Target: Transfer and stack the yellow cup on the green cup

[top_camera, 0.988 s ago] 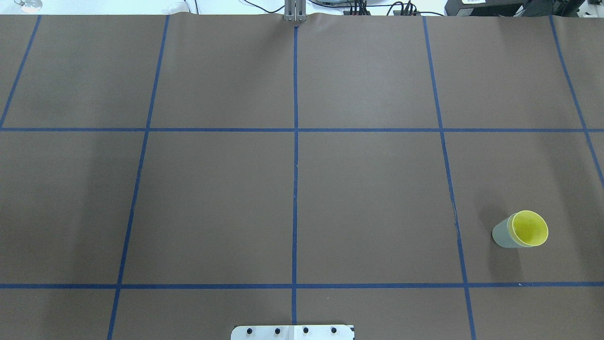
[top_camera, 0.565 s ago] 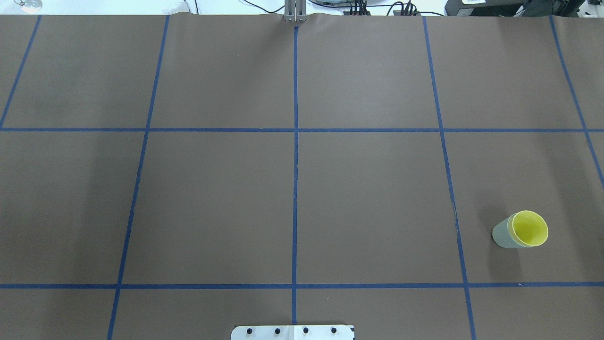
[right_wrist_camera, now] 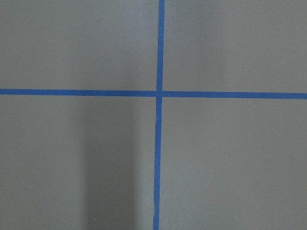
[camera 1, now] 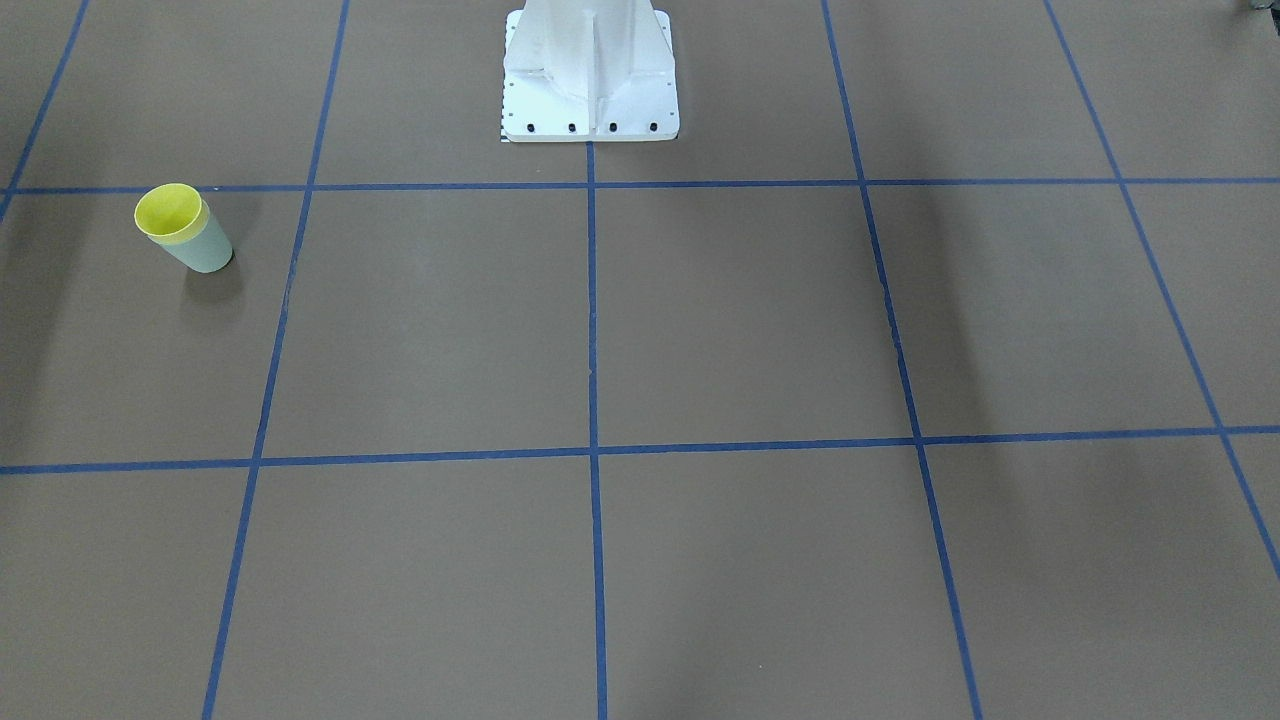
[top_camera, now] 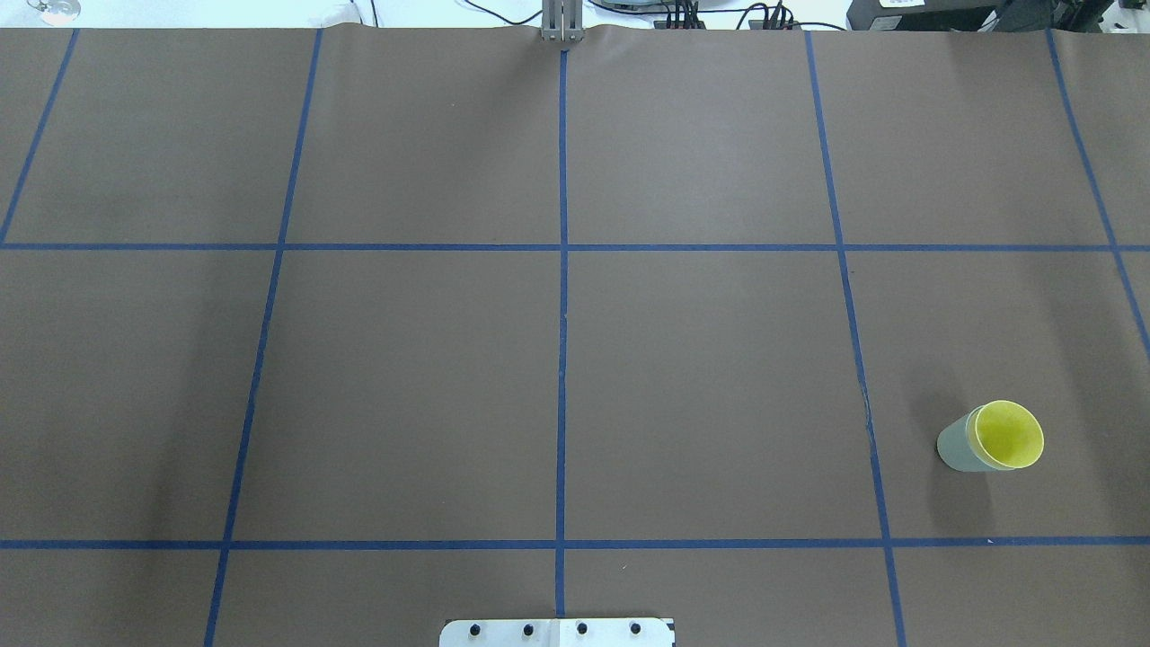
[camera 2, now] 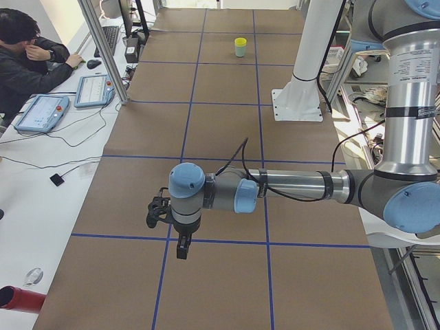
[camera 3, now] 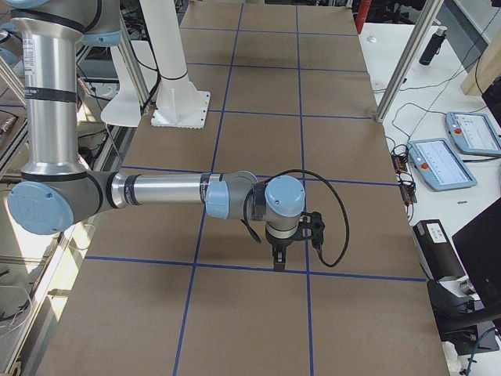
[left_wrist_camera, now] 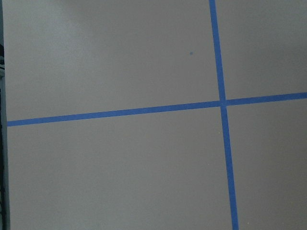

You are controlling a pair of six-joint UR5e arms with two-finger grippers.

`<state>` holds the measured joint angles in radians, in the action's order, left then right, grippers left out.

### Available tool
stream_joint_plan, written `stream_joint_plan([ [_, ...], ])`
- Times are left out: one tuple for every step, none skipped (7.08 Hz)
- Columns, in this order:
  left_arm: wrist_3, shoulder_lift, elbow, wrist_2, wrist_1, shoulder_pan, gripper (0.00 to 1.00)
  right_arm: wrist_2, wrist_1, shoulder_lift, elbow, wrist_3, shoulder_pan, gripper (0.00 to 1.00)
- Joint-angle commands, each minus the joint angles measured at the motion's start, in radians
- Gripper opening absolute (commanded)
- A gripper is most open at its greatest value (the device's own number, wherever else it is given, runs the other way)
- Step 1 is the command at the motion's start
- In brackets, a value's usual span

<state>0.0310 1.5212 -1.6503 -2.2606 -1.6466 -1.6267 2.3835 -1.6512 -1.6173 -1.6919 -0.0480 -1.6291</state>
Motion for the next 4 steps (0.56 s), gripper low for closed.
stream_joint_plan([
  [-0.043,-0.003,-0.014,-0.048,-0.001,0.005,1.00,0.009,-0.001,-0.003,-0.002,0.005,0.000,1.00],
  [-0.043,-0.003,-0.016,-0.047,-0.001,0.008,1.00,0.014,-0.001,-0.003,-0.002,0.005,0.000,1.00],
  [-0.045,-0.003,-0.016,-0.047,-0.001,0.008,1.00,0.014,-0.001,-0.003,0.000,0.008,0.000,1.00],
  [-0.043,-0.003,-0.017,-0.047,-0.001,0.008,1.00,0.014,0.001,-0.003,0.005,0.008,0.000,1.00],
])
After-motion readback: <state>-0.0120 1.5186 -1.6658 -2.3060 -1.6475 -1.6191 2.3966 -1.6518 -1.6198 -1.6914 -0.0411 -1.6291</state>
